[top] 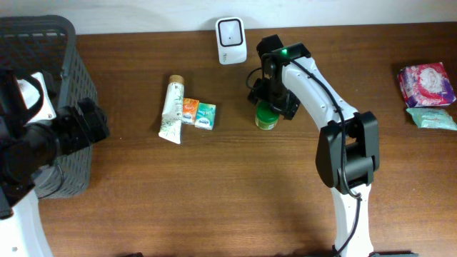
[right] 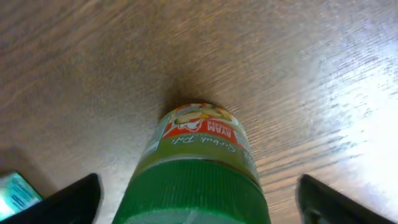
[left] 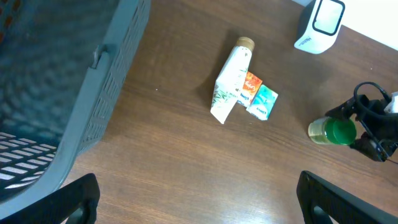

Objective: Scan the item barcode

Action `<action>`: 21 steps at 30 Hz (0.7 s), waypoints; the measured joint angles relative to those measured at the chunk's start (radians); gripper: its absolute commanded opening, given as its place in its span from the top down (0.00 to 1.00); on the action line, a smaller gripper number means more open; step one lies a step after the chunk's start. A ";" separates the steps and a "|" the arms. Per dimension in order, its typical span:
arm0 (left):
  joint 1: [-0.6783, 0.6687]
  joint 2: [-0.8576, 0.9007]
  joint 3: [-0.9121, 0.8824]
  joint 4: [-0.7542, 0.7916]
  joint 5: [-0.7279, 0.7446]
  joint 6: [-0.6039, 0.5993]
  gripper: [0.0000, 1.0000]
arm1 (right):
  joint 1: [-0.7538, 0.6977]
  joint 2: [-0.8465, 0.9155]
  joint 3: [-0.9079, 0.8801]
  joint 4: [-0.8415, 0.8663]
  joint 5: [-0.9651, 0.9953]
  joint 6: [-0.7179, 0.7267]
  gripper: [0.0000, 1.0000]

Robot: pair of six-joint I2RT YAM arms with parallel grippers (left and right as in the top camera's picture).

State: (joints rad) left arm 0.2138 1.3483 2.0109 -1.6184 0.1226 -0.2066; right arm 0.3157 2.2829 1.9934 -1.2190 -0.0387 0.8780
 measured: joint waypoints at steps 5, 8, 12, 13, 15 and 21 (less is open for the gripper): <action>0.000 0.000 0.000 0.000 0.000 0.000 0.01 | -0.007 0.001 0.042 -0.015 0.007 -0.216 0.01; 0.000 0.000 0.000 0.000 0.000 0.000 0.01 | -0.021 0.001 0.103 -0.017 -0.002 -0.603 0.01; 0.000 0.000 0.000 0.000 0.000 0.000 0.01 | -0.024 0.001 0.076 -0.061 -0.034 -0.953 0.00; 0.000 0.000 0.000 0.000 0.000 0.000 0.01 | -0.025 0.000 0.054 -0.035 -0.037 -0.967 0.00; 0.000 0.000 0.000 0.000 0.000 0.000 0.01 | -0.025 0.001 0.005 0.012 -0.042 -0.963 0.03; 0.000 0.000 0.000 0.000 0.000 0.000 0.01 | -0.025 0.002 -0.023 0.042 -0.071 -0.786 0.33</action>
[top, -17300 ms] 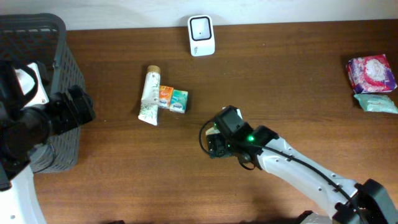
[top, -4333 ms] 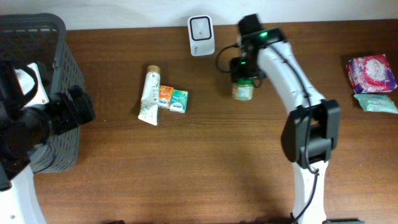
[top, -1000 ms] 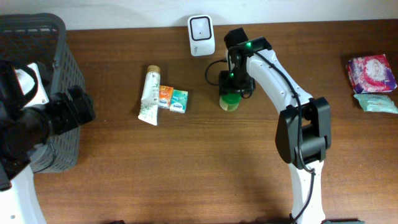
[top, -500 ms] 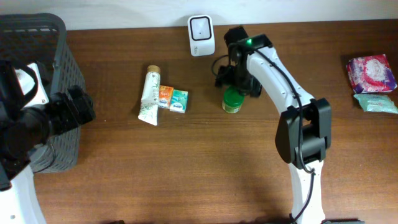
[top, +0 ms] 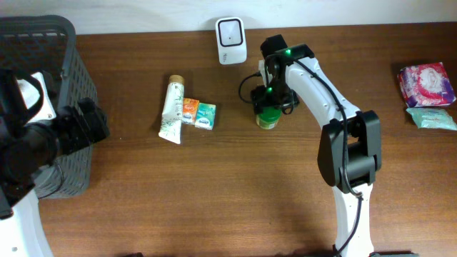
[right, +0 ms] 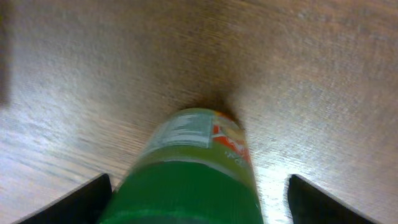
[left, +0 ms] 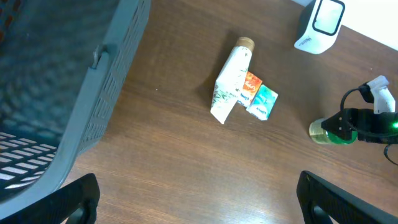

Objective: Scan the item barcode

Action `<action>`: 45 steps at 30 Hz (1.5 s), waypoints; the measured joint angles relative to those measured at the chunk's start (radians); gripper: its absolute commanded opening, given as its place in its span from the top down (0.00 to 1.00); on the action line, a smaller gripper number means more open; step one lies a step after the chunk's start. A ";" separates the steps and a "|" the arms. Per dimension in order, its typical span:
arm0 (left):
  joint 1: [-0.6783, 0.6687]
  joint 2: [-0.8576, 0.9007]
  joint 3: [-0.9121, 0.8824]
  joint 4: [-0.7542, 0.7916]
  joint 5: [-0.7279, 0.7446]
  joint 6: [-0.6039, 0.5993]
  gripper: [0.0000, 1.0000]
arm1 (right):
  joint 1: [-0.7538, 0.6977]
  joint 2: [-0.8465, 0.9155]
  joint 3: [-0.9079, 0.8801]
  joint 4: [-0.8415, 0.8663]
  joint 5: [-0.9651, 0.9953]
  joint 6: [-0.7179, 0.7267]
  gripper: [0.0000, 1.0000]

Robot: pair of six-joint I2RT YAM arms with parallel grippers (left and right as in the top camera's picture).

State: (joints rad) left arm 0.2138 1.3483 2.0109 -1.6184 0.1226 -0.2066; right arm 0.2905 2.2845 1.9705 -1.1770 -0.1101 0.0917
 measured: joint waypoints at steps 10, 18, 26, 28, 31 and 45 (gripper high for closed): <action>0.000 0.000 0.000 0.000 0.000 0.000 0.01 | 0.000 0.000 0.000 -0.058 -0.121 0.393 0.28; 0.000 0.000 0.000 0.000 0.000 0.000 0.01 | 0.000 0.000 0.000 -0.043 -0.108 0.410 0.01; 0.000 0.000 0.000 0.000 0.000 0.000 0.01 | 0.006 0.000 0.000 -0.048 -0.143 0.494 0.09; 0.000 0.000 0.000 0.000 0.000 0.000 0.01 | 0.006 0.000 0.000 -0.048 -0.143 0.574 0.10; 0.000 0.000 0.000 0.000 0.000 0.000 0.01 | 0.006 0.000 -0.021 -0.034 -0.143 0.668 0.10; 0.000 0.000 0.000 0.000 0.000 0.000 0.01 | 0.026 0.000 -0.061 -0.101 -0.084 0.554 0.18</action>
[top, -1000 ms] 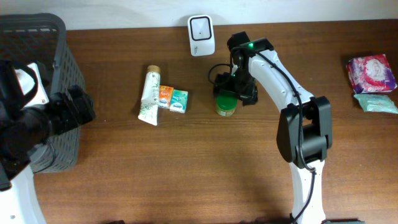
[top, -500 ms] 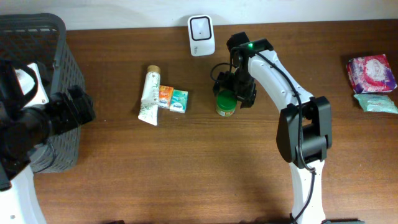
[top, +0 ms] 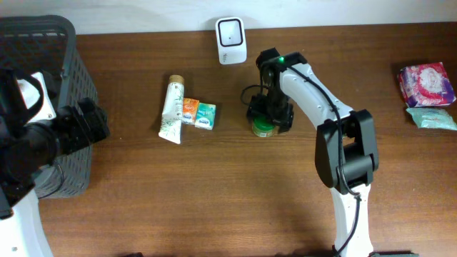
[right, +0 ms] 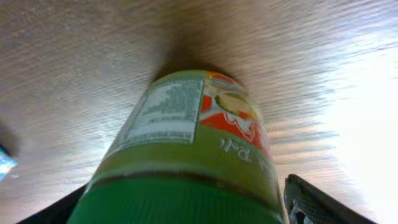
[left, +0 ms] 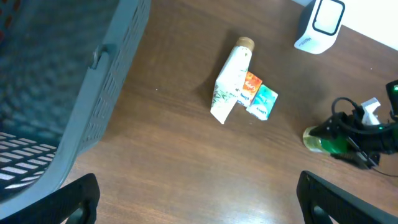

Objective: Scan the item barcode

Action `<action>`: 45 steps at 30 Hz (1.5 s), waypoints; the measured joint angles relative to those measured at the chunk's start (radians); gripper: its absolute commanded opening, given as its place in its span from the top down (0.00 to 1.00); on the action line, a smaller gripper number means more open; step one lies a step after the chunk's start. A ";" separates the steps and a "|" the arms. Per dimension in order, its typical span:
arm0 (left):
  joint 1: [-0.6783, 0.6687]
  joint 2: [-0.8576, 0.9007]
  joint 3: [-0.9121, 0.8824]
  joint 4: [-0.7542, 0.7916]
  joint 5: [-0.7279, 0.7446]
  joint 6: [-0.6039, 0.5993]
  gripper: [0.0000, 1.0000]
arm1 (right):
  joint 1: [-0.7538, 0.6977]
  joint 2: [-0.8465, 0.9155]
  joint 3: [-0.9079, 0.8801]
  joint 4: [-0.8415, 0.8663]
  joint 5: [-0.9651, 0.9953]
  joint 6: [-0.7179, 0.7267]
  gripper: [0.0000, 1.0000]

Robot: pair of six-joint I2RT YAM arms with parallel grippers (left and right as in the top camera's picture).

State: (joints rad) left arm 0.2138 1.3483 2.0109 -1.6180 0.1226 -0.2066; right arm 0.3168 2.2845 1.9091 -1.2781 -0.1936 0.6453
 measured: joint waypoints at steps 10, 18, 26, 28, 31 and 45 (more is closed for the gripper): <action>0.000 0.000 0.000 0.000 0.000 0.000 0.01 | 0.004 0.000 0.079 -0.068 0.077 -0.167 0.18; 0.000 0.000 0.000 0.000 0.000 0.000 0.01 | 0.032 0.000 0.079 -0.065 0.105 -0.186 0.23; 0.000 0.000 0.000 0.000 0.000 0.000 0.01 | 0.032 0.000 0.050 -0.061 0.111 -0.175 0.26; 0.000 0.000 0.000 0.000 0.000 0.000 0.01 | 0.032 0.000 0.050 -0.061 0.111 -0.174 0.30; 0.000 0.000 0.000 0.000 0.000 0.000 0.01 | 0.032 0.000 0.050 -0.065 0.111 -0.173 0.44; 0.000 0.000 0.000 0.000 0.000 0.000 0.01 | -0.179 0.002 0.212 -0.052 -0.414 -0.155 0.49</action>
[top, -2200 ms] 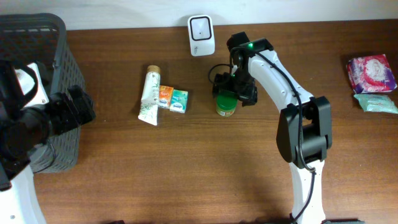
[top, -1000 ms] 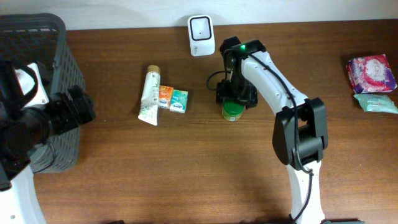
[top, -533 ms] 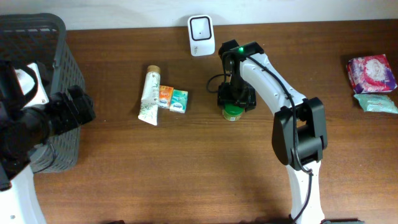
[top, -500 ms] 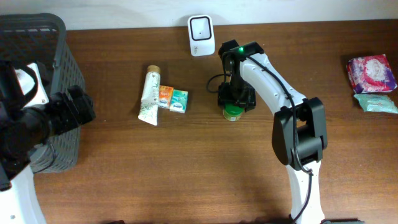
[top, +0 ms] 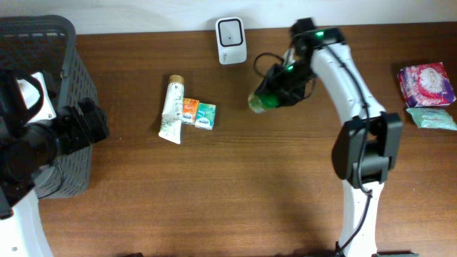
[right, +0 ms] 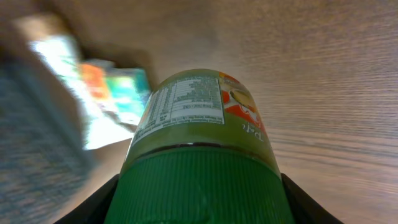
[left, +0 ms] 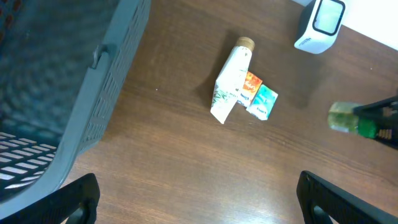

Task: Scan the item barcode
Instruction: 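Lift the jar and hold its side up to the scanner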

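The item is a green-lidded jar (top: 260, 101) with a green, red and white label. My right gripper (top: 277, 91) is shut on its lid and holds it off the table, tipped on its side with the base to the left. The right wrist view shows the jar (right: 199, 118) filling the frame, nutrition label up, my gripper (right: 199, 202) at its lid. The left wrist view has the jar (left: 343, 119) at far right. The white scanner (top: 231, 31) stands at the table's back edge, up and left of the jar. My left gripper (left: 199, 205) stays open at far left, holding nothing.
A white toothpaste tube (top: 171, 108) lies left of centre beside an orange packet (top: 189, 111) and a teal packet (top: 206, 116). The grey basket (top: 50, 78) stands at the far left. A pink packet (top: 426, 82) and a pale teal packet (top: 432, 118) lie at the right edge.
The jar stood upright on the table with my right gripper over its lid. Now it is off the table, tipped sideways, a little farther back. The left arm has not moved.
My right gripper first hung open over the upright jar's lid, then sat lower around it. Later the jar stood slightly further left and forward with the fingers close round the lid. Now it is held in the air on its side.
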Action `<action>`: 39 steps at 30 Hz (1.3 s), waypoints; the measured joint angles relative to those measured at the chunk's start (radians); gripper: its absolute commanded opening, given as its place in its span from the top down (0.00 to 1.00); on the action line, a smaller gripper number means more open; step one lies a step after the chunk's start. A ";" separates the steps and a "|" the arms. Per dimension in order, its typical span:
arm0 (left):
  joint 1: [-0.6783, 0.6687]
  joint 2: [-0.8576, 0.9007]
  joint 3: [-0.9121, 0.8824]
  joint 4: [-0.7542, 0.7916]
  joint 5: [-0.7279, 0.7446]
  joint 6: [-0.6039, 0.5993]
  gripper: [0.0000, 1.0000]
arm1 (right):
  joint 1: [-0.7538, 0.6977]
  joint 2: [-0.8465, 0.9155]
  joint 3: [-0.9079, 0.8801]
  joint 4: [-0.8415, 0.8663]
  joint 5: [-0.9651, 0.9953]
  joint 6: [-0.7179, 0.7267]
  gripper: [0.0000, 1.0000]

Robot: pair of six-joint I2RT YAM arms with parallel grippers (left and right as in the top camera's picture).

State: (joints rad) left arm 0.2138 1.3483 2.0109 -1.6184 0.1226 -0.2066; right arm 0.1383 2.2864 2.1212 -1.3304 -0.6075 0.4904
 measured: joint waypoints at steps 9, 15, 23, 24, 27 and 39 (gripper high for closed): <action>0.000 0.000 0.000 0.000 0.000 0.000 0.01 | -0.170 0.000 0.000 0.024 -0.638 0.064 0.49; 0.000 0.000 0.000 0.000 0.000 0.000 0.01 | -0.171 0.000 0.000 0.053 -0.847 0.164 0.50; 0.000 0.000 0.000 0.000 0.000 0.000 0.01 | -0.171 0.000 0.000 0.053 -0.880 0.240 0.49; 0.000 0.000 0.000 0.000 0.000 0.000 0.01 | -0.171 0.000 0.000 0.053 -0.880 0.243 0.49; 0.000 0.000 0.000 0.000 0.000 0.000 0.01 | -0.171 0.000 0.000 0.053 -0.880 0.243 0.49; 0.000 0.000 0.000 0.000 0.000 0.000 0.01 | -0.129 0.000 0.000 0.079 -0.723 0.247 0.50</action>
State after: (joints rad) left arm 0.2138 1.3483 2.0109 -1.6184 0.1226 -0.2066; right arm 0.0097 2.2864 2.1216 -1.2518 -1.3304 0.7376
